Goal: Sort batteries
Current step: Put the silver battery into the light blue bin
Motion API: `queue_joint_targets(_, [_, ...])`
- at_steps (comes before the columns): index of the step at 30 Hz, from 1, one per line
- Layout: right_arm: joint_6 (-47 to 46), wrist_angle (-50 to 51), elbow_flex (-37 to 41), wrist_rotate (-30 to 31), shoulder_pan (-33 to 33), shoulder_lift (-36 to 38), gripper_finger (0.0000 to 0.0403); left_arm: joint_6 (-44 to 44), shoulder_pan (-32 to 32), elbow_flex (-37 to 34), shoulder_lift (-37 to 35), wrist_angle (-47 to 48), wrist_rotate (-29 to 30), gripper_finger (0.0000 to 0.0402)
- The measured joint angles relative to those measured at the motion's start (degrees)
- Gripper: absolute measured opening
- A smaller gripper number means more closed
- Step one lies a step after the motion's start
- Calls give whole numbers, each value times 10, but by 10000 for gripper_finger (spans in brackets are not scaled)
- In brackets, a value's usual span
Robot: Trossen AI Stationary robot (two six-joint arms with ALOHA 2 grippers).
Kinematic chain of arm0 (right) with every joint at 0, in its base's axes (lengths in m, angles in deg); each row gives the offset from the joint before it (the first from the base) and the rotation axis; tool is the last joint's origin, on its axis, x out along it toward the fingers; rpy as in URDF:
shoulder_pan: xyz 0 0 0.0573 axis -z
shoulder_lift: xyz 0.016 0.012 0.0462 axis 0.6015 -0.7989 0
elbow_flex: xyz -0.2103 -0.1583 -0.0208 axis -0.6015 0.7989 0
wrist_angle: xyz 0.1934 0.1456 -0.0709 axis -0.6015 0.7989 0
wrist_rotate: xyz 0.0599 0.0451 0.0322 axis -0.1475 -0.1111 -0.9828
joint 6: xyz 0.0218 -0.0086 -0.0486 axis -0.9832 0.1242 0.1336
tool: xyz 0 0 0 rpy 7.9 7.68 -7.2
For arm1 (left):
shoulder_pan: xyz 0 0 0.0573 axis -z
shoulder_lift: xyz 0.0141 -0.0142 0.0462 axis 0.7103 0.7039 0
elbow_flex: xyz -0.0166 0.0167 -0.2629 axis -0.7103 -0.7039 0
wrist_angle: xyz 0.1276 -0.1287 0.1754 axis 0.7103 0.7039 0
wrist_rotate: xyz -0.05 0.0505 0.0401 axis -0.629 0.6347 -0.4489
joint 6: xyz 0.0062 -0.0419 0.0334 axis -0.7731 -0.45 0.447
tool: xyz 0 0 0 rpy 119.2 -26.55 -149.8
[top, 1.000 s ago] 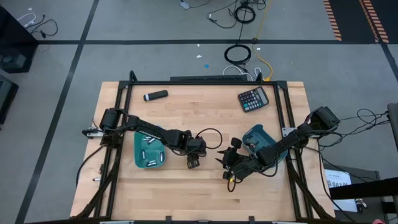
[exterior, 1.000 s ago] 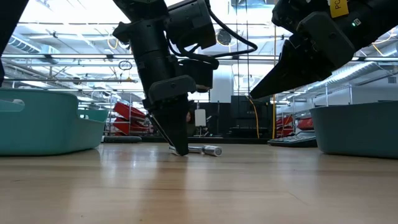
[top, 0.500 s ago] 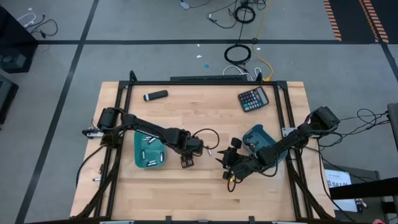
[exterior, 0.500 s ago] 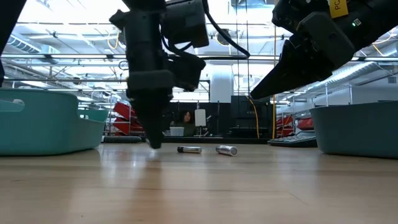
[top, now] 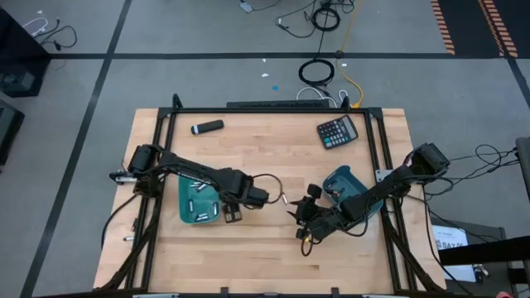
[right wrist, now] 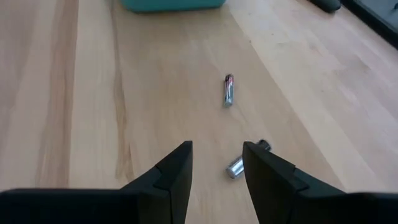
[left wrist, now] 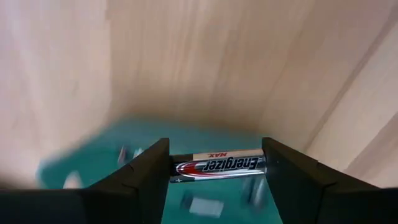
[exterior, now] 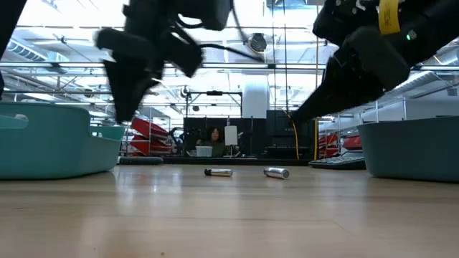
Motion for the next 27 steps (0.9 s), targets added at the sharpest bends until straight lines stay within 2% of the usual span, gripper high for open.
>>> queue_joint_targets(5, [-2, -9, 0, -1, 0, -19, 132, -30, 17, 2, -1, 125, -4, 229])
queue_joint_targets(9, [2, -27, 0, 0, 0, -21, 132, -31, 32, -3, -10, 114, -3, 229])
queue_joint_targets(13, [7, -37, 0, -3, 0, -21, 132, -41, 46, -2, -11, 118, 48, 232])
queue_joint_targets(19, [11, -34, 0, -6, 0, -21, 132, -47, 62, -2, -11, 119, 97, 318])
queue_joint_targets(27, [7, -34, 0, -16, 0, -21, 132, -79, 93, -29, -78, 119, 115, 323])
